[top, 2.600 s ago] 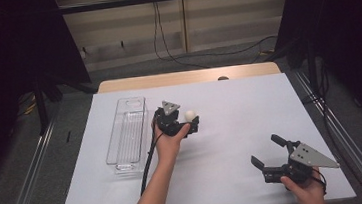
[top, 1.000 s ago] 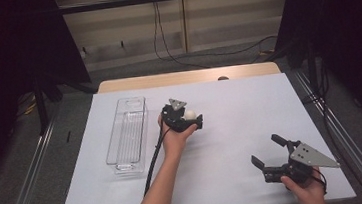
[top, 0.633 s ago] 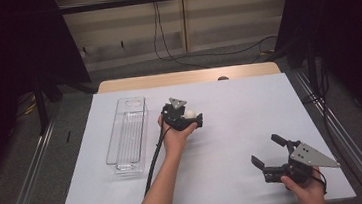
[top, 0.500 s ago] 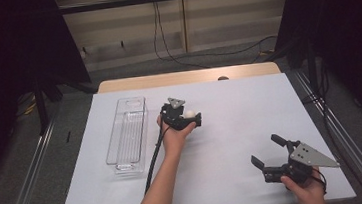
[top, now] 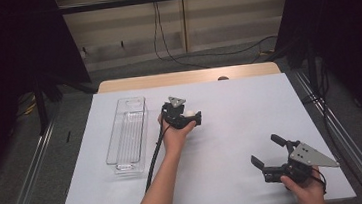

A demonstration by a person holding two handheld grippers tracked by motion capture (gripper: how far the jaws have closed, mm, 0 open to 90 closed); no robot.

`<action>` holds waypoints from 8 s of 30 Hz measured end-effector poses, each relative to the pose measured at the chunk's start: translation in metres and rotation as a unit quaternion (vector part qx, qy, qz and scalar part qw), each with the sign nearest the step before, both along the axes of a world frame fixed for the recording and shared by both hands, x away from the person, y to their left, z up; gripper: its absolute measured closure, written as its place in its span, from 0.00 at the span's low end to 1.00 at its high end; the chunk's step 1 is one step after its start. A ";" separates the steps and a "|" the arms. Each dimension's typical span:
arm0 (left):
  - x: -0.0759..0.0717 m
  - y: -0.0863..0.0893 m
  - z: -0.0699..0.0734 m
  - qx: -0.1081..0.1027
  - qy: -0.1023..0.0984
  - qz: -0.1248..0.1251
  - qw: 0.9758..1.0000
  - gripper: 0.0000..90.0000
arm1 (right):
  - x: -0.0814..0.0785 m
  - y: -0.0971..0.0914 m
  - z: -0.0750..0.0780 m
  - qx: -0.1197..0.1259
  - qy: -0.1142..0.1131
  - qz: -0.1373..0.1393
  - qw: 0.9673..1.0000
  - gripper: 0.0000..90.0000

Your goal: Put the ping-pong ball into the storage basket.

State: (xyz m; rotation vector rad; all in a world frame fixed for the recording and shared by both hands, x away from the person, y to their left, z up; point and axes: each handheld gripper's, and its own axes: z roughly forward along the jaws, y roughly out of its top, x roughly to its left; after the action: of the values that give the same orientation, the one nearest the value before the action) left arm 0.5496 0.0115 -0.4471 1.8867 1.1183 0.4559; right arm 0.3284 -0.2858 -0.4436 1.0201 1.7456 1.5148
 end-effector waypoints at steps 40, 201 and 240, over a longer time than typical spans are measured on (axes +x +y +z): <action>0.006 -0.005 -0.014 0.018 0.023 -0.015 0.999 0.43 | 0.000 -0.001 0.000 -0.001 -0.002 0.003 1.000 0.02; -0.019 0.053 0.068 -0.001 0.052 -0.009 0.999 0.57 | 0.001 -0.002 0.000 0.006 -0.001 -0.006 1.000 0.02; -0.027 0.068 0.080 0.001 0.046 -0.007 0.999 0.57 | 0.002 -0.002 0.000 0.005 -0.002 -0.006 1.000 0.02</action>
State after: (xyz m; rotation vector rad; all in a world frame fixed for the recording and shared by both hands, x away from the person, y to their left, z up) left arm 0.5229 0.0797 -0.3666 1.9314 1.1644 0.3664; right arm 0.3302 -0.2879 -0.4438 1.0302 1.7281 1.5184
